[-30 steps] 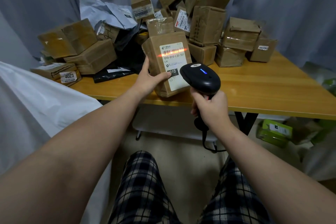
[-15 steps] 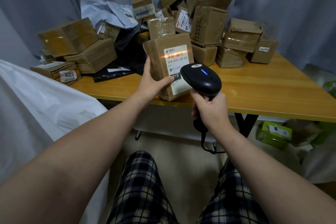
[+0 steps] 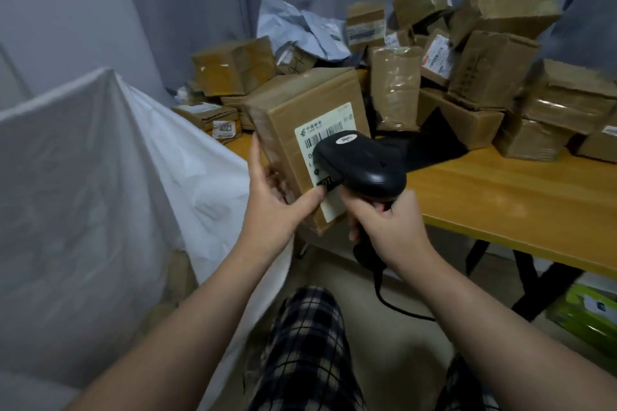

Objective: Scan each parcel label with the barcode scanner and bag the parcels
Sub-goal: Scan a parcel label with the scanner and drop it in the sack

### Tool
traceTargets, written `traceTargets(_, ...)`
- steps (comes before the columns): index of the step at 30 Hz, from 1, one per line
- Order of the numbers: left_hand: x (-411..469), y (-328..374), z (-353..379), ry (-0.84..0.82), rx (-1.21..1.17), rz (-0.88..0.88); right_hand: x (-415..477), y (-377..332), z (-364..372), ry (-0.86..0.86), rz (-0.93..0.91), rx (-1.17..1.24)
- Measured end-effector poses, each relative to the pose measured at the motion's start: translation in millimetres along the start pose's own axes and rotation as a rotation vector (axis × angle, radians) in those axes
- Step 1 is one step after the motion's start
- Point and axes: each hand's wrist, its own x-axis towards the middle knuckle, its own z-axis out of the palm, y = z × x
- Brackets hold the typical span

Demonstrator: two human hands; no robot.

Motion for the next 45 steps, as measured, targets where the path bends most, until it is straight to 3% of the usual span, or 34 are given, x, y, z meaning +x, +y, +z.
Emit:
traceTargets(6,-1.9,-21.6,-124.0,0.29,0.391,-0.07,23.8,5.3,103.6,-0.249,0.079,0.027)
traceTargets(11,1.1,-62.9,-205.6,0.437,0.819,-0.301,46.7,25.4,167.9,-0.538,0.175,-0.307)
traceTargets(13,-5.0,-83.8,-226.2,0.402,1.019,-0.43,53.6,36.1,189.0,-0.654,0.151,-0.514)
traceTargets(17,-34.7,-134.1,-255.1,0.147,1.242,-0.742,55.6,64.4,232.5,-0.816,0.108,-0.691)
traceTargets(19,-52.5,-157.9,-265.4,0.042,1.404,-0.837,50.6,78.1,247.9,-0.868,0.095,-0.681)
traceTargets(22,-70.4,-182.3,-277.3,0.013,1.489,-0.883,40.8,101.4,258.6,-0.888,0.147,-0.52)
traceTargets(26,-87.4,-207.9,-288.7,-0.09,1.606,-0.87,28.9,127.0,263.9,-0.83,0.21,-0.341)
traceTargets(34,-71.9,-225.7,-277.7,-0.133,1.646,-0.75,27.1,146.2,260.1,-0.747,0.172,-0.433)
traceTargets(37,-57.2,-209.9,-264.6,-0.12,1.587,-0.663,29.6,141.1,249.9,-0.712,0.168,-0.484)
traceTargets(41,-31.1,-163.9,-234.9,-0.089,1.309,-0.508,26.5,123.1,224.7,-0.589,0.107,-0.412)
traceTargets(45,-6.8,-112.9,-195.7,-0.048,1.287,-0.284,28.6,97.3,185.5,-0.406,0.019,-0.329)
